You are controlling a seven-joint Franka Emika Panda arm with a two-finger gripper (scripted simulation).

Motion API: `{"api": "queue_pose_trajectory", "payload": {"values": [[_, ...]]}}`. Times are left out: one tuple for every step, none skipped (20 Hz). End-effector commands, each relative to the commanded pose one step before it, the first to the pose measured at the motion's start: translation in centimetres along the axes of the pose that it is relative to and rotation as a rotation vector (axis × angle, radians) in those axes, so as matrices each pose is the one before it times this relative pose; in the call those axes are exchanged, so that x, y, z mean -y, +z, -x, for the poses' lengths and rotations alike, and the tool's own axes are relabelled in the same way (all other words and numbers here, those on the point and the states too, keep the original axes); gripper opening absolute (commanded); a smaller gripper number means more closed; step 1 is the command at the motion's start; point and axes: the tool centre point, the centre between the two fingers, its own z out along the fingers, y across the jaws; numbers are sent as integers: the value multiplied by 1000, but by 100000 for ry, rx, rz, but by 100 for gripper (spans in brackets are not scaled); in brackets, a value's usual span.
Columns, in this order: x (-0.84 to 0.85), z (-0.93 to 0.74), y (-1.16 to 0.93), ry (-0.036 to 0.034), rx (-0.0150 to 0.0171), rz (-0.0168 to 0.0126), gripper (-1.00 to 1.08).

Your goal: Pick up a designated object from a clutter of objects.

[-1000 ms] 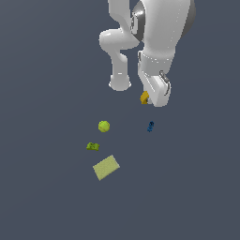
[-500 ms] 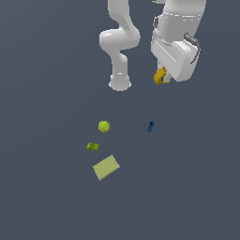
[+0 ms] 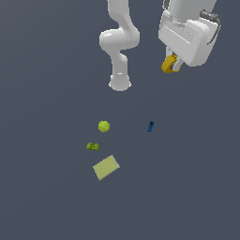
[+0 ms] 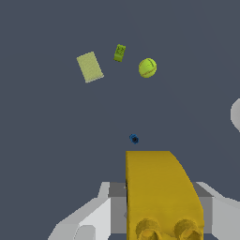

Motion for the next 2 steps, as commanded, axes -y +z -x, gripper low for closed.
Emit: {"api": "queue_pose_trajectory", "payload": {"values": [[40,132,-322,39,1,35,-100],[4,9,-19,0,0,0,-100]]}}
